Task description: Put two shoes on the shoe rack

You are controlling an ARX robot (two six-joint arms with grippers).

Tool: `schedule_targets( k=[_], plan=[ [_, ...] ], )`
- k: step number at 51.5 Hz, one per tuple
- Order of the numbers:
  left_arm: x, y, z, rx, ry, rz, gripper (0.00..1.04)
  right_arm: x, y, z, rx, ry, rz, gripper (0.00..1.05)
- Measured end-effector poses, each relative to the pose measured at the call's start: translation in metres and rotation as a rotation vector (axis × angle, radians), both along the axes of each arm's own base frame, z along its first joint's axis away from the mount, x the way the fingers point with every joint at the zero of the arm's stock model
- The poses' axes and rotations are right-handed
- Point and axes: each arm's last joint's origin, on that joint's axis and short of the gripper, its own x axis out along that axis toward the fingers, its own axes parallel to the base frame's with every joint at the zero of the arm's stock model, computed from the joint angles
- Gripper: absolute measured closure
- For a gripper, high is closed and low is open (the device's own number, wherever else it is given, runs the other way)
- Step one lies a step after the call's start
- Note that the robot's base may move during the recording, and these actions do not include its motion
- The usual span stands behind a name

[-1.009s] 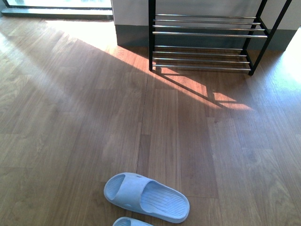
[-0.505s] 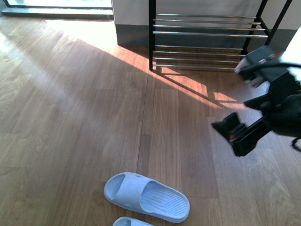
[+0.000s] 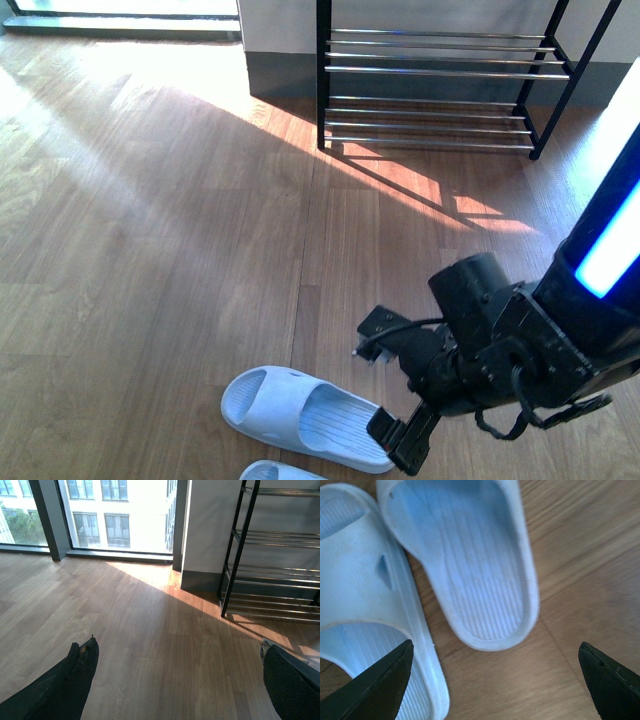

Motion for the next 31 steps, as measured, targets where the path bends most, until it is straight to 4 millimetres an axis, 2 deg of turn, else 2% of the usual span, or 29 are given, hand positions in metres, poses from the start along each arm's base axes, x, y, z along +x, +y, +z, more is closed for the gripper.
schedule_targets(
  k=[10,31],
  plan=[
    [0.0,0.0,0.0,0.0,0.0,0.0,0.09,-0.01,0.021,-0.022,0.052,0.068,0.011,0.09],
    [0.0,0.0,0.0,0.0,0.0,0.0,0.09,0.001,0.047,-0.054,0.105,0.1,-0.086,0.09]
  ],
)
